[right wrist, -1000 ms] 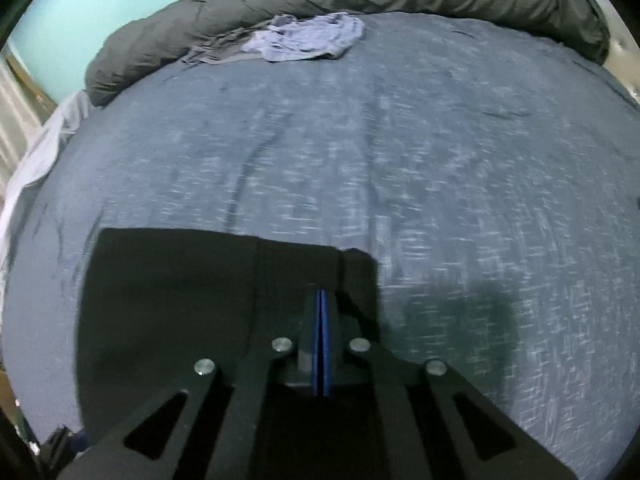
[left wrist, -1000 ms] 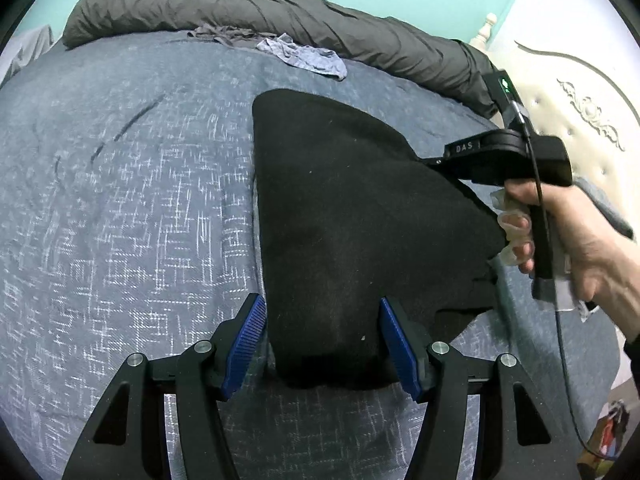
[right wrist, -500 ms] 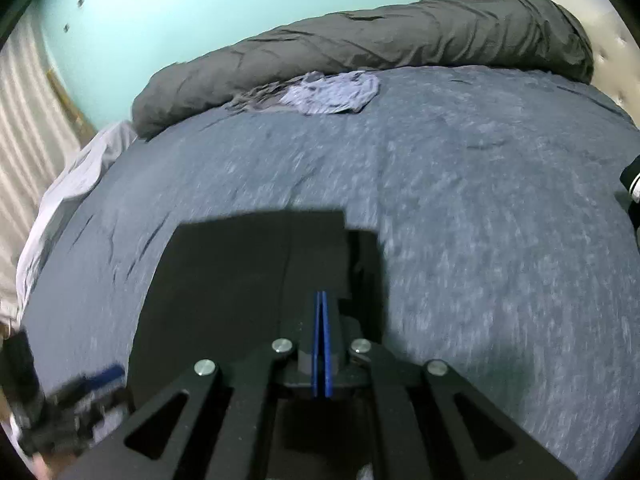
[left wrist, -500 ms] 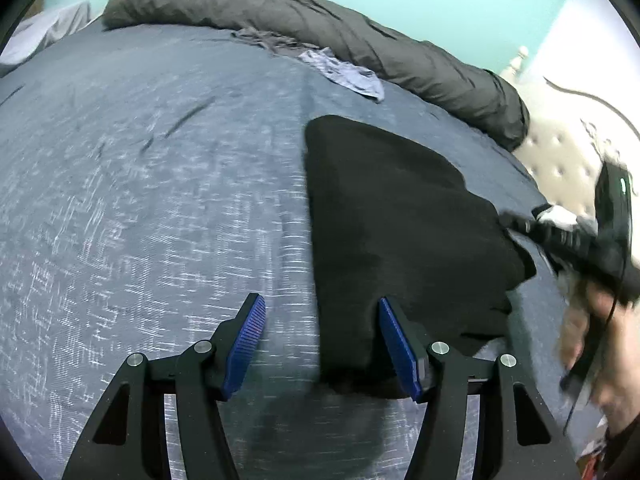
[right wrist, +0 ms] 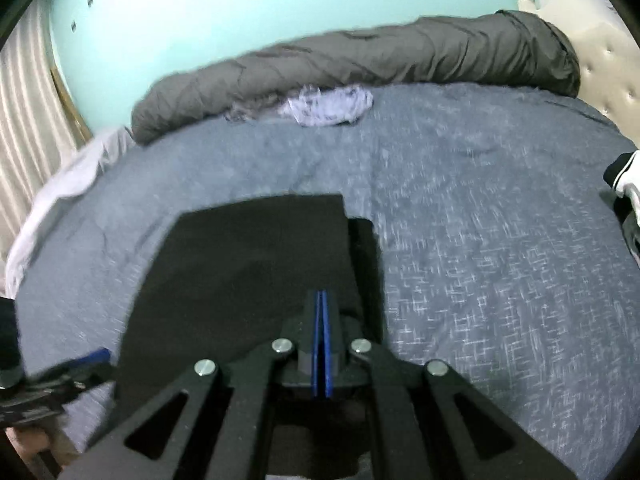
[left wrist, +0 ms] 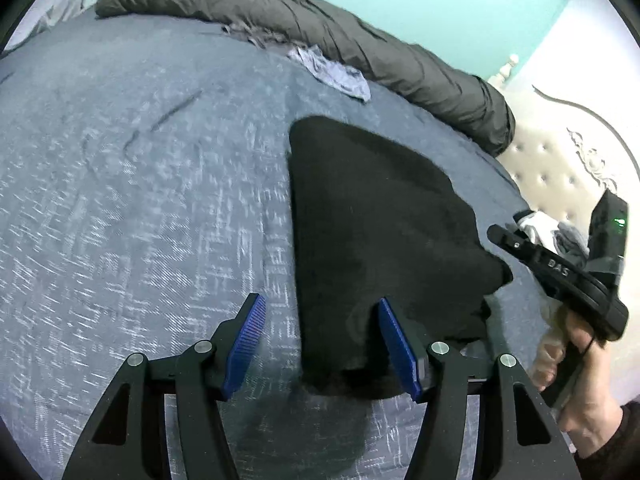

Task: Fold clothes
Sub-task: 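Press the folded sweater flat with the right gripper and withdraw the left gripper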

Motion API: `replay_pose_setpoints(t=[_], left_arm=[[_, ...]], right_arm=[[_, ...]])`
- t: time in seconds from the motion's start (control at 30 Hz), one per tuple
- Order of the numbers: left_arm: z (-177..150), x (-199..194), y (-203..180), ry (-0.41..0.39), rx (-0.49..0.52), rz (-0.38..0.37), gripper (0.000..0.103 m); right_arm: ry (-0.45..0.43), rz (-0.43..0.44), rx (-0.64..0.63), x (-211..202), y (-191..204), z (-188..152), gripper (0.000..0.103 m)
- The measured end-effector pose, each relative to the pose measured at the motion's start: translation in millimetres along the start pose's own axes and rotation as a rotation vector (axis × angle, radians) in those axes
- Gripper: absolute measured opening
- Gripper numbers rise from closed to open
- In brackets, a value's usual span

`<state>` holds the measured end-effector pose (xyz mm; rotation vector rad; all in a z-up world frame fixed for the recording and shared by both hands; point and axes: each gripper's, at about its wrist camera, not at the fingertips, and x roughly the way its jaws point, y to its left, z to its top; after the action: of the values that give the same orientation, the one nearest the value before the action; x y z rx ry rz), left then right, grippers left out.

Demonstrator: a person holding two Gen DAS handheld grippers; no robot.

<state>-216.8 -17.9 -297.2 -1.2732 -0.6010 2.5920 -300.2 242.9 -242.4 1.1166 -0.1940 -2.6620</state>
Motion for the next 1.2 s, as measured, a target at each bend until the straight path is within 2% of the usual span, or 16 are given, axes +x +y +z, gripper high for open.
replay_pose_setpoints(t=[0.13,0.23,0.33,0.47,0.5,0.57,0.6,0.67,0.87,1.03,1.2], left_arm=[[-3,7,1,0.030,0.000,0.001,0.063],[-4,6,1,0.036,0.005,0.003,0.063],[-1,-2,3,0.017,0.014,0.006,0.063],[0,-19,17,-0.014,0.000,0.024,0.063],[0,-23,22,-0.020,-0.009,0.028,0.063],[-1,-31,31,-0.034,-0.025,0.038,0.063],[-2,-36,36,-0.042,-0.032,0.045,0.063],[-4,-47,45,-0.055,-0.044,0.058,0.063],[-11,-74,69,-0.075,-0.057,0.082,0.063],[-17,-93,86,-0.088,-0.062,0.096,0.063],[-20,-109,104,-0.111,-0.088,0.106,0.063]], right_arm=[[0.054,-0.020,-0.022,13,7,-20,0.001],[0.059,-0.010,0.019,18,0,-24,0.001],[0.017,0.021,0.079,-2,-2,-18,0.001],[0.031,0.071,0.168,-19,7,-38,0.003],[0.037,0.084,0.190,-23,9,-44,0.006],[0.048,0.109,0.234,-30,14,-55,0.018],[0.053,0.122,0.256,-34,17,-61,0.029],[0.069,0.146,0.295,-39,23,-74,0.033],[0.122,0.182,0.243,-19,74,-90,0.034],[0.153,0.204,0.200,0,114,-96,0.045],[0.176,0.181,0.169,25,143,-94,0.047]])
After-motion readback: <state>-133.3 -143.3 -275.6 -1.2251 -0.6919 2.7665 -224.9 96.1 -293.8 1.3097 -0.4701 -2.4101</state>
